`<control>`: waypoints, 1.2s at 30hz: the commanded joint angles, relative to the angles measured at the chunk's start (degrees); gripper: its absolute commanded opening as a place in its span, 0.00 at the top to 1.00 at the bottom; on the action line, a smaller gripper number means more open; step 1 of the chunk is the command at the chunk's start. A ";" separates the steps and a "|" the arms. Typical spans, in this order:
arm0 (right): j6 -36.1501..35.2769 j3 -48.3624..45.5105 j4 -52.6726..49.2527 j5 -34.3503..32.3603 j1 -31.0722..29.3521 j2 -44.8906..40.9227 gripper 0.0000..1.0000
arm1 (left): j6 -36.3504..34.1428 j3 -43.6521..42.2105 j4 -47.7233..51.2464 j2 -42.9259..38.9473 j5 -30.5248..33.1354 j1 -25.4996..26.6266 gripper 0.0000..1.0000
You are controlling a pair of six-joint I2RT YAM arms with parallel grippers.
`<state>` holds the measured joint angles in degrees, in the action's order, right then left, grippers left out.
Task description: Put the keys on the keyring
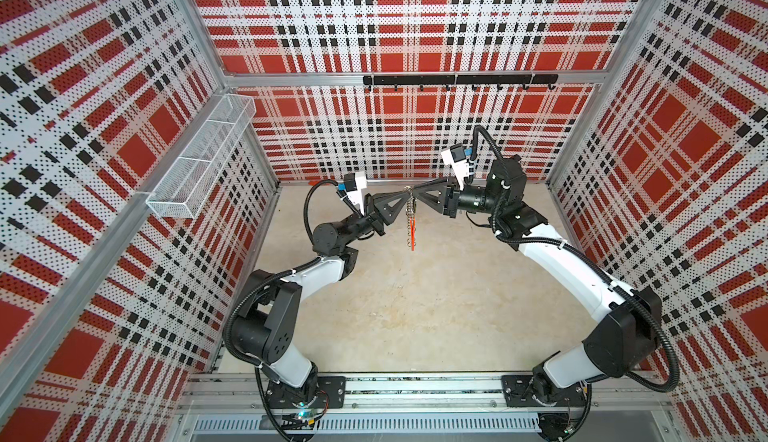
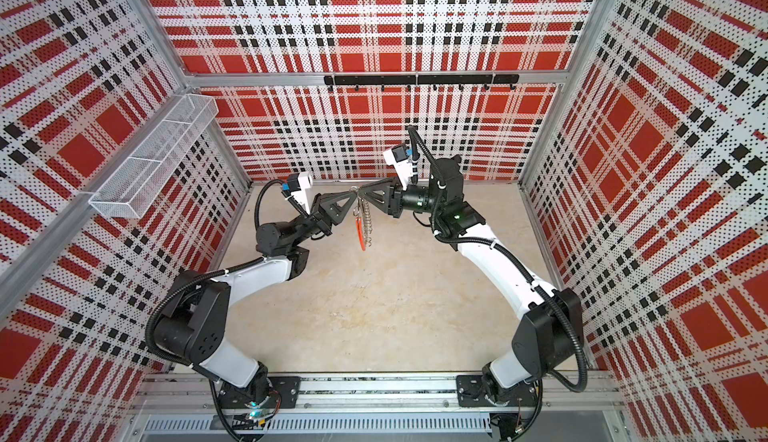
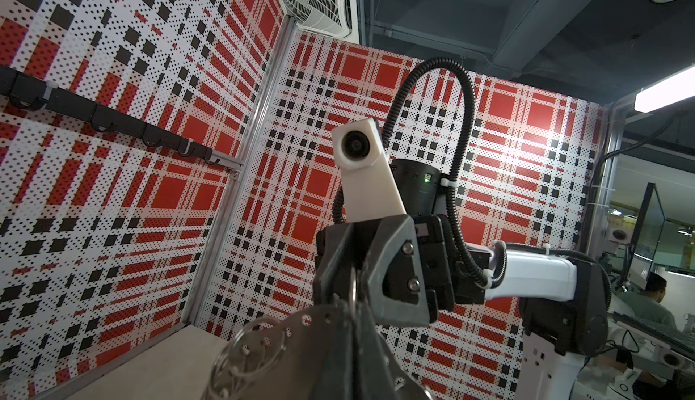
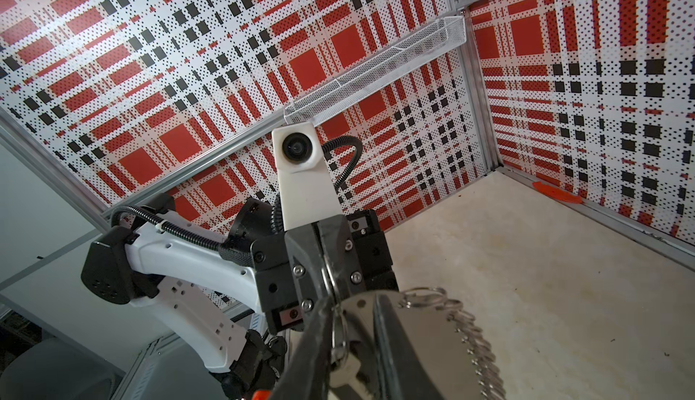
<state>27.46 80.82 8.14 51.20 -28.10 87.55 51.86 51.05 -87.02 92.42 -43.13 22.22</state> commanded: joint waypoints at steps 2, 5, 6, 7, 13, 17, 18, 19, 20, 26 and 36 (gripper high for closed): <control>-1.20 0.13 1.37 0.31 -0.87 0.94 0.76 | 0.43 1.95 -5.96 0.39 0.24 -0.12 1.00; -1.30 -0.08 1.01 -1.23 -0.88 0.23 0.72 | 0.61 1.92 -5.90 0.40 0.24 -0.16 1.00; -1.63 -0.22 0.61 -2.52 -0.67 -0.13 0.72 | 0.70 1.93 -5.86 0.33 0.19 -0.24 1.00; -1.98 -0.39 0.41 -3.25 -0.64 -0.44 0.70 | 0.78 1.94 -5.89 0.36 0.24 -0.29 1.00; -2.25 -0.87 1.38 -3.14 -0.30 -1.26 0.67 | 0.87 1.70 -5.88 0.37 0.24 -0.33 1.00; -1.88 0.09 1.53 -2.15 -0.45 -0.26 0.68 | 1.05 1.91 -5.84 0.54 0.11 -0.25 1.00; -1.87 0.15 1.68 -1.96 -0.48 -0.09 0.69 | 1.05 1.97 -5.88 0.65 0.07 -0.24 1.00; -1.87 0.47 1.78 -1.81 -0.64 0.20 0.71 | 1.13 2.04 -5.88 0.62 -0.02 -0.24 1.00; -1.86 0.57 1.79 -1.81 -0.73 0.33 0.72 | 1.09 2.04 -5.83 0.65 -0.05 -0.24 1.00; -2.06 1.16 1.88 -1.34 -1.09 1.11 0.87 | 1.38 2.11 -5.93 0.74 -0.31 -0.16 1.00; -2.50 0.92 1.98 -1.11 -1.44 1.14 1.00 | 2.09 2.48 -5.79 1.35 -0.90 -0.16 1.00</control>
<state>26.11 80.75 9.34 50.06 -28.75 88.12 53.80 51.16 -87.18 93.30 -42.81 21.82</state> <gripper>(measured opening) 0.056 0.044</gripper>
